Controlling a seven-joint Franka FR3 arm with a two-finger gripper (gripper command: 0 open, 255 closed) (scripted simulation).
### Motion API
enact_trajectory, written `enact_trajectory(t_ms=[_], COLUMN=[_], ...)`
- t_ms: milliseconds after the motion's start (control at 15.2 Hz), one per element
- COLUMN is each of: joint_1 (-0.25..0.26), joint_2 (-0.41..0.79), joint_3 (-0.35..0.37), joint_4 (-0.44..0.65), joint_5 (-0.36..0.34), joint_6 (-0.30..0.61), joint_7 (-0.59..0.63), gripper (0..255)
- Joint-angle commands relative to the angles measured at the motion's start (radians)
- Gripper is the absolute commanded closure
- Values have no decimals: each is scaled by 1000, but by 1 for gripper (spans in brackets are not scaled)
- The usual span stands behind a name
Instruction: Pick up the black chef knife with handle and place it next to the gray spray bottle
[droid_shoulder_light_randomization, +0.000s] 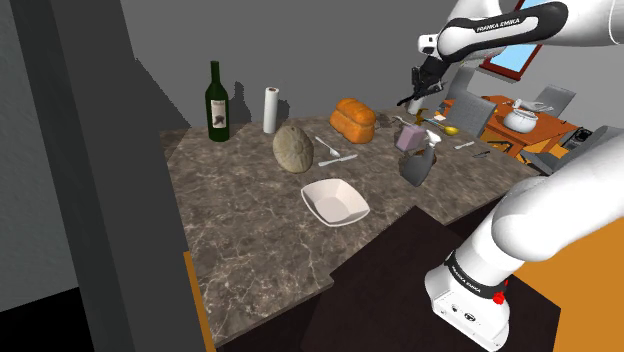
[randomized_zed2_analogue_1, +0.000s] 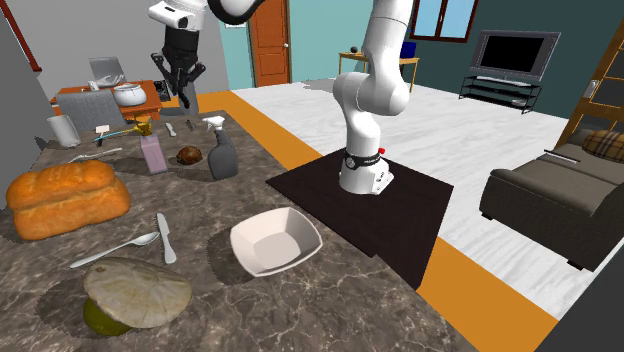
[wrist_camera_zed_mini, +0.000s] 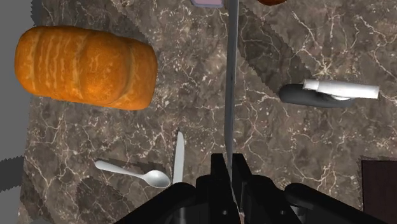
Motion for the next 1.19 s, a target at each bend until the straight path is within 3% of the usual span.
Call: enact_trajectory(t_ms=[0,66,1122], joint_1=[2,4,6], joint_2=[49,78,175], joint_3=[-52,-80,-119], joint_4=[45,73,-67], joint_5=[38,64,97], joint_6=[15,20,247], joint_7=[-73,-114,-128], gripper=[255,255,255])
